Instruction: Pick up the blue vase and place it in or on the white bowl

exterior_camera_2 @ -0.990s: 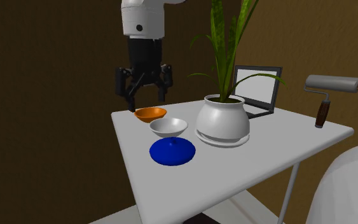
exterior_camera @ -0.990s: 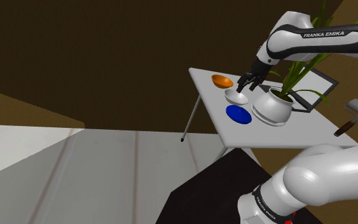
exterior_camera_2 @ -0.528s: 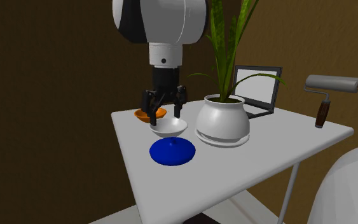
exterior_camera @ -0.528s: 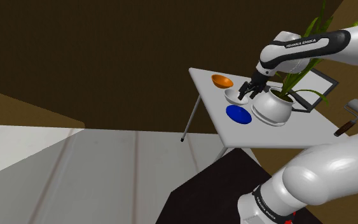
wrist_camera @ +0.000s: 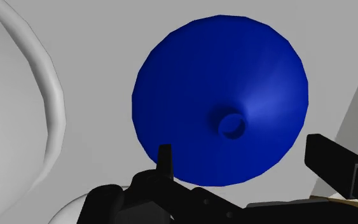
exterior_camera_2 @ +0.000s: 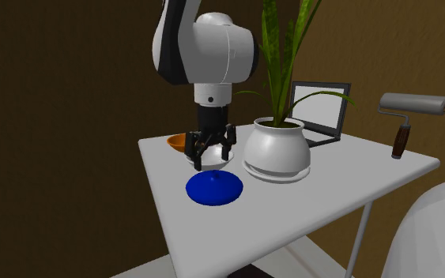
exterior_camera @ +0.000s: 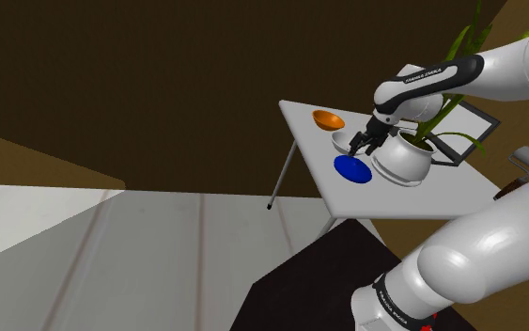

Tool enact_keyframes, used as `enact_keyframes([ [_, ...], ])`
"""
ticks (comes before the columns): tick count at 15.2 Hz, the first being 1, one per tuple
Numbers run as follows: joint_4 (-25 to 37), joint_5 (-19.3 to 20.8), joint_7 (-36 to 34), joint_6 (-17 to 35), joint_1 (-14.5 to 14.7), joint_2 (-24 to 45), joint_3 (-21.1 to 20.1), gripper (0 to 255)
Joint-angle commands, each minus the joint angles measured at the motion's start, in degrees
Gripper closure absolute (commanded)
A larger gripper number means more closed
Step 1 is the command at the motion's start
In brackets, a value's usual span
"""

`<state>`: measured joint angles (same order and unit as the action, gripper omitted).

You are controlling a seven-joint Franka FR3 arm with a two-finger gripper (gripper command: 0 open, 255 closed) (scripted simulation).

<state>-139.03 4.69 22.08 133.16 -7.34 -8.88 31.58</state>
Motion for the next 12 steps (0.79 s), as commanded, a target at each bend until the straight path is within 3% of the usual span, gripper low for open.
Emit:
enact_keyframes([
  [1, -0.73, -0.65, 0.53, 1.75, 0.13, 1.11, 0.26, 0],
  [9, -0.88, -0.88, 0.70, 2.22, 0.18, 1.48, 0.32, 0],
  [10, -0.88, -0.88, 0.70, 2.22, 0.18, 1.48, 0.32, 255],
  [12, -0.88, -0.88, 0.70, 2.22, 0.18, 1.48, 0.32, 255],
])
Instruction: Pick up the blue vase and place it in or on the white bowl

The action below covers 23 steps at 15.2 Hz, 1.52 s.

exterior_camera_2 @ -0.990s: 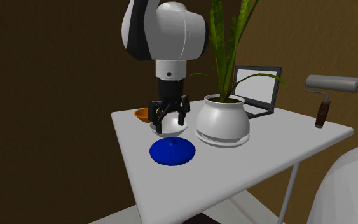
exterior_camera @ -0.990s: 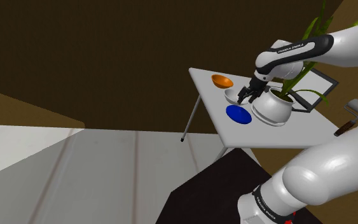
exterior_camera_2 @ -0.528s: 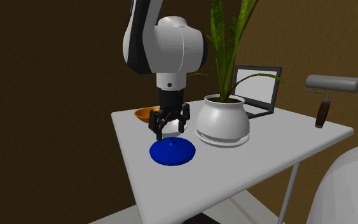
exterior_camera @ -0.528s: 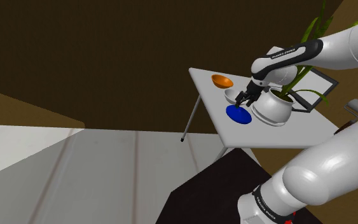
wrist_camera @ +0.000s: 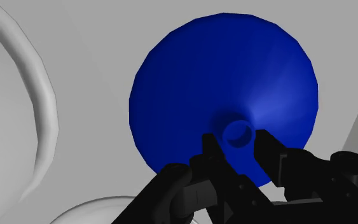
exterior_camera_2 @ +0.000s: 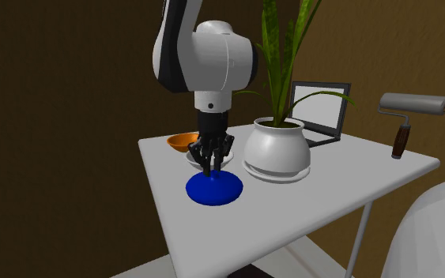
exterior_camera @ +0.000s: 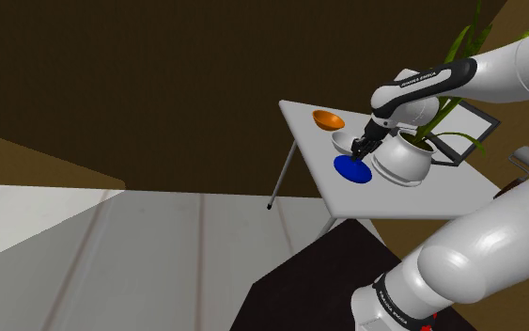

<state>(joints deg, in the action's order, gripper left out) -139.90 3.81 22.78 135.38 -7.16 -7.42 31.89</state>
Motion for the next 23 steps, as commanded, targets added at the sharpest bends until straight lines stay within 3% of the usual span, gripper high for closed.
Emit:
enact_keyframes([
  [1, -0.01, 0.01, 0.00, 0.00, -0.01, 0.01, 0.01, 255],
  [7, -0.01, 0.00, 0.00, 0.01, -0.01, 0.02, 0.01, 255],
  [23, 6.49, 3.53, -3.08, -13.38, -0.74, -7.57, -2.10, 255],
])
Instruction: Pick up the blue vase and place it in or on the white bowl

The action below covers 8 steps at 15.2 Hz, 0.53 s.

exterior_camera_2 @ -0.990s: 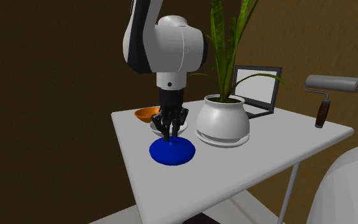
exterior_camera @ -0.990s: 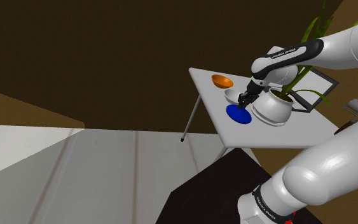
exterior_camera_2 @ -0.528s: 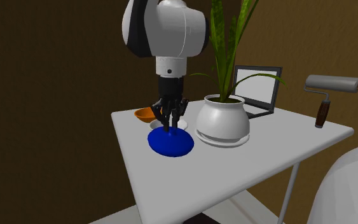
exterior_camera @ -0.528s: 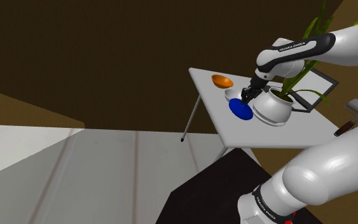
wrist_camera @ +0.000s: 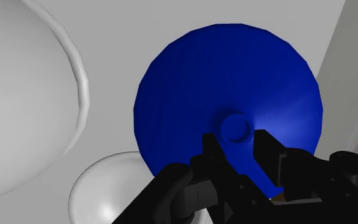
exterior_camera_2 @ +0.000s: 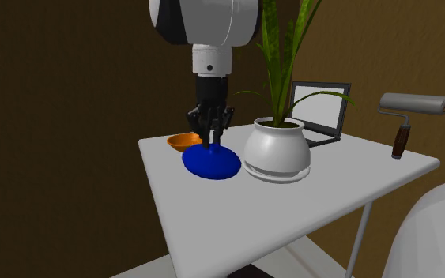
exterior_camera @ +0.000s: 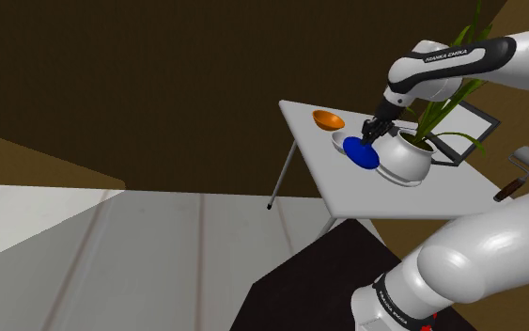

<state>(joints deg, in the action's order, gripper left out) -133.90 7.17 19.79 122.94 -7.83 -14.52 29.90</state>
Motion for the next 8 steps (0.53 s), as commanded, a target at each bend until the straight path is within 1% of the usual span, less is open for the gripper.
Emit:
enact_keyframes([
  [1, 1.00, 0.27, -0.19, -1.75, -0.09, -0.81, -0.24, 255],
  [7, 4.25, 0.64, -0.68, -6.56, -0.13, -2.47, -0.99, 255],
  [8, 6.82, -0.44, 0.43, -6.95, 0.22, -0.16, -0.28, 255],
])
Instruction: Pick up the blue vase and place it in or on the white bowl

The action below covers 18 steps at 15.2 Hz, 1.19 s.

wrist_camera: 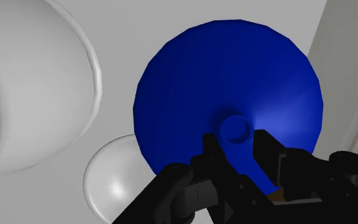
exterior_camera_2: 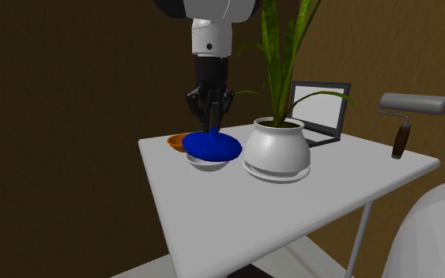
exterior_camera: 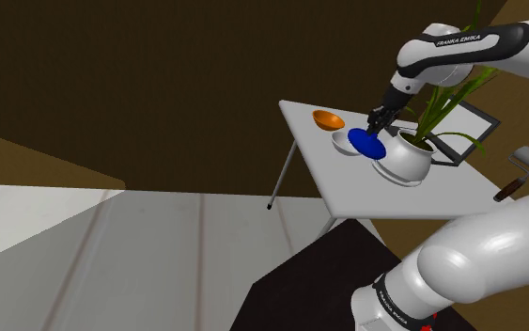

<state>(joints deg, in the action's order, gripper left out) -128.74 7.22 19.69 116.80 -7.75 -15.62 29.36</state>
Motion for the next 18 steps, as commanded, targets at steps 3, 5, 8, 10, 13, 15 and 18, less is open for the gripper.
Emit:
enact_keyframes([
  [3, 9.76, -4.20, 4.07, -2.45, 0.83, 8.06, 2.31, 255],
  [5, 15.54, -7.05, 6.55, -3.98, 0.79, 13.02, 3.45, 255],
  [8, 24.96, -11.69, 10.19, -7.02, -0.32, 20.79, 4.62, 255],
  [10, 31.88, -14.85, 12.38, -9.59, -1.86, 26.18, 4.94, 255],
  [13, 41.88, -18.81, 14.65, -13.62, -4.85, 33.39, 4.76, 255],
  [15, 40.38, -18.84, 14.74, -12.10, -4.82, 33.42, 4.57, 255],
  [18, 38.29, -19.03, 14.94, -9.88, -4.69, 33.60, 4.45, 255],
])
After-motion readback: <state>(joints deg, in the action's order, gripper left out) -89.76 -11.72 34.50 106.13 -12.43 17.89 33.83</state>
